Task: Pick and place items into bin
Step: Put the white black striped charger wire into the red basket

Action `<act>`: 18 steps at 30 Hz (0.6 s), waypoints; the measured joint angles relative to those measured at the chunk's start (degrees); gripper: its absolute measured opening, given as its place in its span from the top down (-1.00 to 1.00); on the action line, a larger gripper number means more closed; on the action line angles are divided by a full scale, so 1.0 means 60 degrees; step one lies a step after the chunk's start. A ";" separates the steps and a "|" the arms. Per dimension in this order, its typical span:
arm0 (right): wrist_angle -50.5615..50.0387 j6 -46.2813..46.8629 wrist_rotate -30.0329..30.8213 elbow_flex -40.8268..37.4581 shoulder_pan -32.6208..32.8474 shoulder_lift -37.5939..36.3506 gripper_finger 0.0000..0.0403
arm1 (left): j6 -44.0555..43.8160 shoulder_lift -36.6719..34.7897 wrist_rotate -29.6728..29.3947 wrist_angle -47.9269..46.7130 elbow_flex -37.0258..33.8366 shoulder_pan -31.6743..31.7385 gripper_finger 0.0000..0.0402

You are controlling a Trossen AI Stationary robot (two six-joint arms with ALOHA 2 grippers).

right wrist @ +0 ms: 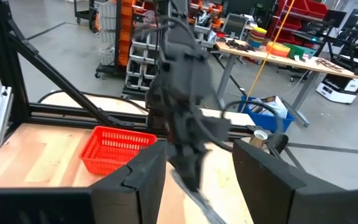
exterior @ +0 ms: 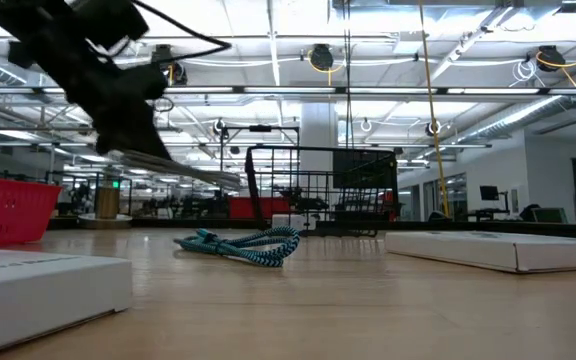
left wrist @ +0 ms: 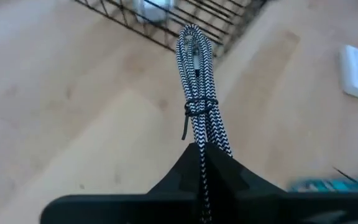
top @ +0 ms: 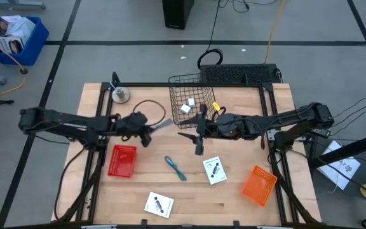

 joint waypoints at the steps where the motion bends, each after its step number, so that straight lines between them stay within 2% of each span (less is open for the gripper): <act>1: 0.0000 -0.0057 -0.0004 0.0000 -0.0036 0.0000 0.12 | -0.0277 -0.0292 0.0018 -0.0394 0.0000 -0.0186 0.96; 7: 0.0023 -0.0076 0.0000 0.0000 -0.0257 0.0000 0.11 | -0.2134 -0.1785 -0.0283 -0.2254 0.0000 -0.1611 0.93; 10: 0.0025 -0.0076 0.0000 0.0000 -0.0311 0.0000 0.11 | -0.2601 -0.2343 0.0183 -0.2681 0.0057 -0.2311 0.96; 12: 0.0025 -0.0070 0.0000 0.0000 -0.0317 0.0000 0.12 | -0.2895 -0.2620 0.0523 -0.3031 0.0333 -0.2724 0.96; 18: 0.0025 0.0026 -0.0004 0.0000 -0.0313 0.0000 0.11 | -0.3984 -0.2952 0.0394 -0.4755 0.1416 -0.4094 0.94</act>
